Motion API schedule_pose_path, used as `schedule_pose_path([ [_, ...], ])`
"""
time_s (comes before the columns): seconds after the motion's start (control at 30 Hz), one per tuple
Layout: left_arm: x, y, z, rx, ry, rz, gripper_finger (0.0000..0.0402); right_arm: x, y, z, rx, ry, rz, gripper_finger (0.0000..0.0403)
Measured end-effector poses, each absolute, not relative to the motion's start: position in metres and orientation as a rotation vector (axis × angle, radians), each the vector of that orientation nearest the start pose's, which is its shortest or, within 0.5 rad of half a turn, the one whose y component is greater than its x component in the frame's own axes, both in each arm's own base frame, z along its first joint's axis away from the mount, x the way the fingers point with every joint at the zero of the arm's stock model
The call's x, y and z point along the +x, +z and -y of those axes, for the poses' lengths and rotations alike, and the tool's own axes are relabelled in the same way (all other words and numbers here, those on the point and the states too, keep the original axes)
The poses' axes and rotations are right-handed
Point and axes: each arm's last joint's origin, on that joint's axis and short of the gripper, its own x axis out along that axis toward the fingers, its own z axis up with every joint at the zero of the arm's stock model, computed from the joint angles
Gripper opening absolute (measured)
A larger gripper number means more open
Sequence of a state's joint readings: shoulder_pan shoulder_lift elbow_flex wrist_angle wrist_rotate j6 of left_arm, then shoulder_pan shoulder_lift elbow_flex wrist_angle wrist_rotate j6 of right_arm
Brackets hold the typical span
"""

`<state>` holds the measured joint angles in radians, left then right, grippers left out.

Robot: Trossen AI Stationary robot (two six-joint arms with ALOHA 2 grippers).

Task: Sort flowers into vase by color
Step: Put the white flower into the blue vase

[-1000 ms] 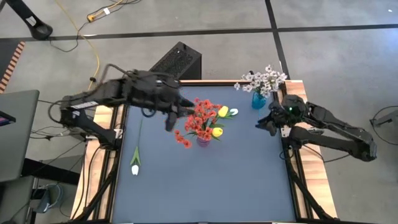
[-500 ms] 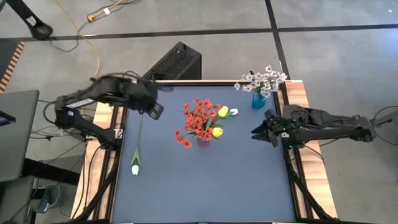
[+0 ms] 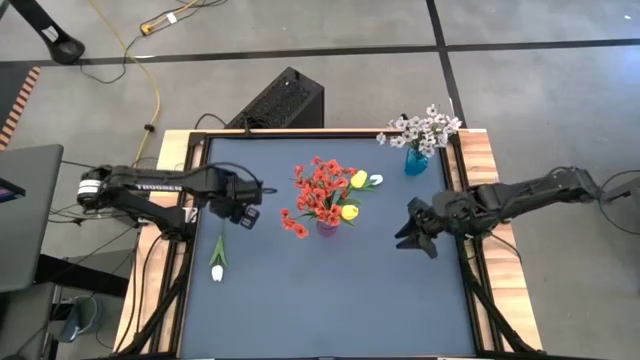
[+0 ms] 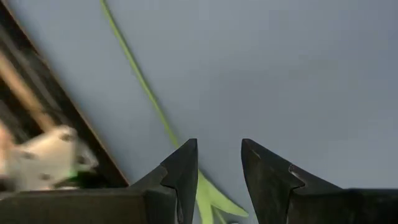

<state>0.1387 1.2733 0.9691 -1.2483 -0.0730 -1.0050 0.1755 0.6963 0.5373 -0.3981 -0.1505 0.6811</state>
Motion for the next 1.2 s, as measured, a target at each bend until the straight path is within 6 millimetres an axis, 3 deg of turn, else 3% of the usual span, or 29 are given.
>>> schedule_pose_path([
  [0.17, 0.171, 0.199, -0.025, -0.933, 1.027, -1.372, 0.0112, 0.16, 0.237, -0.043, 0.632, 0.165, -0.677, 0.0219],
  [0.6, 0.152, 0.15, -0.021, -0.995, 1.131, -1.337, 0.0112, 0.184, 0.229, -0.055, 0.656, 0.204, -0.663, 0.0219],
  [0.83, 0.145, 0.135, -0.02, -1.033, 1.139, -1.323, 0.0104, 0.187, 0.236, -0.062, 0.661, 0.266, -0.591, 0.0219],
  [1.03, 0.145, 0.134, -0.017, -1.018, 1.128, -1.32, 0.0014, 0.188, 0.244, -0.067, 0.657, 0.292, -0.552, 0.0219],
  [1.2, 0.152, 0.142, -0.016, -1.004, 1.138, -1.242, 0.0002, 0.188, 0.249, -0.068, 0.638, 0.289, -0.529, 0.0219],
])
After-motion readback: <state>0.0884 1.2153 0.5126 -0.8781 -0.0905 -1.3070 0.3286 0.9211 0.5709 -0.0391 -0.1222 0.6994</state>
